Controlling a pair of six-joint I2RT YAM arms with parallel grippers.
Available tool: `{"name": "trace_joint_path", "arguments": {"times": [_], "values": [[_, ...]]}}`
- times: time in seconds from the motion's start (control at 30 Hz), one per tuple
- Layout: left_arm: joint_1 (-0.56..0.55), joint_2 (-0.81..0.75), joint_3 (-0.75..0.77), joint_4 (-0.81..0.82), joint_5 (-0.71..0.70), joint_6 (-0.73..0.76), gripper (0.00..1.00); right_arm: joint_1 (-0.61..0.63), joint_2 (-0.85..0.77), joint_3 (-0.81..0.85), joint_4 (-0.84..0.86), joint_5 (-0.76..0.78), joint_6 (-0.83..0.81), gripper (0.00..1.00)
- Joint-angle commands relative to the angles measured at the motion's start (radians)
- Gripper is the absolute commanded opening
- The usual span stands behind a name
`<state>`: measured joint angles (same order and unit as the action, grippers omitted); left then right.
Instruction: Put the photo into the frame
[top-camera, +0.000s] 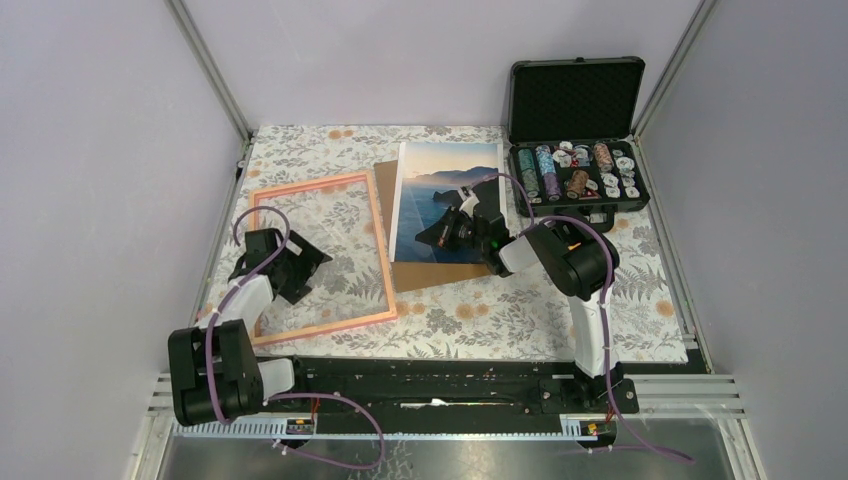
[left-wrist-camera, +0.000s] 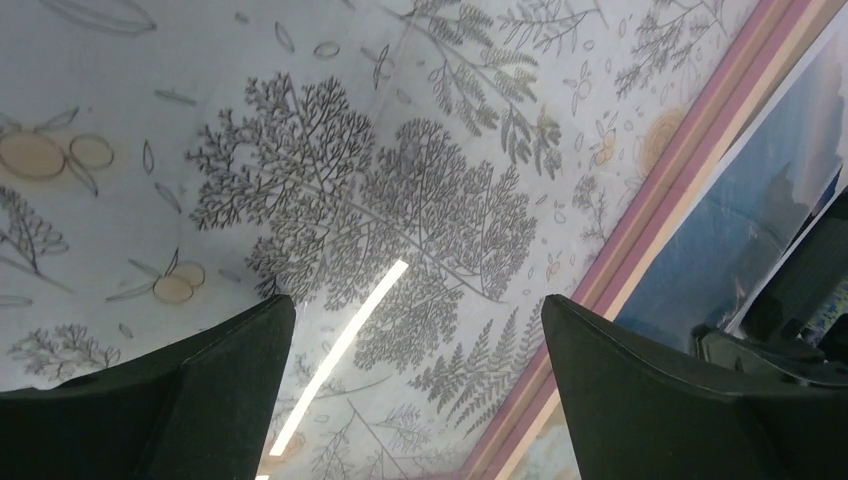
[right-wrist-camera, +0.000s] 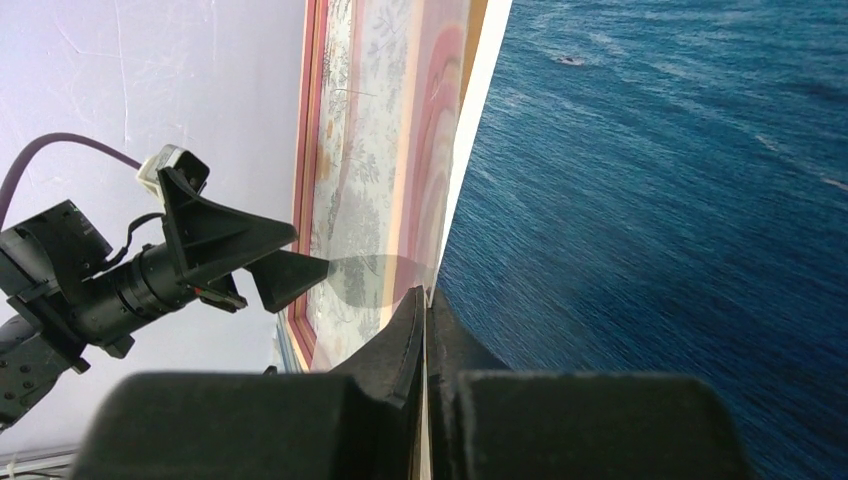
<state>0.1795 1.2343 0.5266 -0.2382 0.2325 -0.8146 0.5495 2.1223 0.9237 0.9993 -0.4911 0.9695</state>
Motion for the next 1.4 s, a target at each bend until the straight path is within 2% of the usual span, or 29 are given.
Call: {"name": "trace_joint_path", "arguments": {"times": [0.0,0.23,0.53,0.93,1.07,1.37], "values": [[-0.003,-0.084,-0.032,-0.052,0.026,-0.019,0.99,-0.007,-0.023,0.011,0.061,-0.003,-0.006,0.00],[-0.002,-0.203,-0.038,-0.032,0.111,-0.051,0.99,0.018,-0.006,0.030,0.076,-0.016,0.003,0.00],[-0.002,-0.285,0.052,-0.115,0.042,-0.037,0.99,0.055,-0.001,0.045,0.081,-0.002,-0.017,0.00],[0.002,-0.267,0.088,-0.157,-0.005,-0.034,0.99,0.126,0.002,0.069,0.097,0.029,-0.041,0.00],[0.002,-0.313,0.117,-0.210,-0.066,-0.010,0.99,0.131,0.006,0.066,0.128,0.023,-0.034,0.00],[0.004,-0.359,0.137,-0.241,-0.084,0.010,0.99,0.148,0.041,0.083,0.204,0.013,0.003,0.00]]}}
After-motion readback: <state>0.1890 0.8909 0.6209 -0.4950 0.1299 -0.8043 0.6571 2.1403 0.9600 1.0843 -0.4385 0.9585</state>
